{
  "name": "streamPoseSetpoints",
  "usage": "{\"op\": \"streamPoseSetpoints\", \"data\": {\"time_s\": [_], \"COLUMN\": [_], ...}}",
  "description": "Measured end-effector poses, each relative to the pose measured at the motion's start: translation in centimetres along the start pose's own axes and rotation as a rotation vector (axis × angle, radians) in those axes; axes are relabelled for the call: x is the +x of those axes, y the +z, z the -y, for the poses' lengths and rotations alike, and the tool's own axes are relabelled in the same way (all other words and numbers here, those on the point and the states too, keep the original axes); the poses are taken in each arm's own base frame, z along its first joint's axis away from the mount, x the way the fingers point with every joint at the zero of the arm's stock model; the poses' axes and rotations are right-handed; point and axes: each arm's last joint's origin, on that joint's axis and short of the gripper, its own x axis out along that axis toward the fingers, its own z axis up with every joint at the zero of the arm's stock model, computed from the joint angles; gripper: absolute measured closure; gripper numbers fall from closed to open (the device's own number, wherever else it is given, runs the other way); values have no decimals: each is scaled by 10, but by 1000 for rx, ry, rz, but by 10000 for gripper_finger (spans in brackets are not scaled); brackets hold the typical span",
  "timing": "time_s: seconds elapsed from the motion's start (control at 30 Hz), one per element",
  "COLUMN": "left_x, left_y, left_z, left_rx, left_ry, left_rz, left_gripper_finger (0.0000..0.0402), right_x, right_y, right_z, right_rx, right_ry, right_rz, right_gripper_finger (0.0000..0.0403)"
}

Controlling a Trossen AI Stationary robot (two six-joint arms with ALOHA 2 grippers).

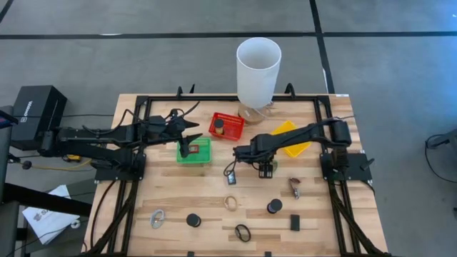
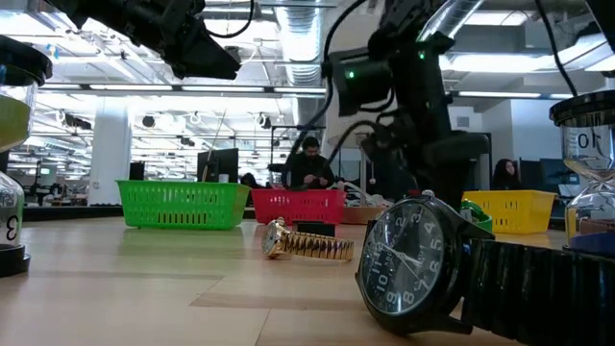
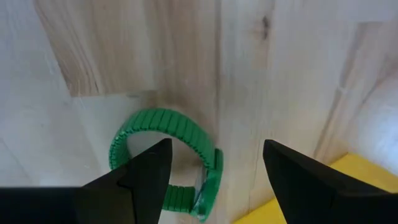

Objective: Pick & Place Office items
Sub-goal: Put the green watch into the yellow bin

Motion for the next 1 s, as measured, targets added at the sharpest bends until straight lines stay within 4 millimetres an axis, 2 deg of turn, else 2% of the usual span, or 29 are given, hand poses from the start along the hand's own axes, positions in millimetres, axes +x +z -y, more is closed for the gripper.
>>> {"op": "streamPoseSetpoints", "data": {"time_s": [0.2, 0.3, 0.47, 0.87, 1.0], "left_x": [0, 0, 0, 0, 0], "left_y": [1, 1, 2, 2, 2], "left_z": [0, 0, 0, 0, 0], "left_rx": [-1, -3, -4, -6, -6], "left_ry": [0, 0, 0, 0, 0], "left_rz": [6, 12, 18, 24, 25], "left_gripper_finger": [216, 216, 216, 216, 216], "right_x": [12, 12, 10, 12, 12], "right_y": [5, 5, 7, 9, 9], "right_z": [-2, -2, 0, 12, 12], "right_rx": [-29, -27, -17, 36, 36], "right_ry": [-2, -4, -2, 4, 4], "right_rz": [-35, -27, 6, 15, 15], "right_gripper_finger": [160, 176, 229, 388, 385]}}
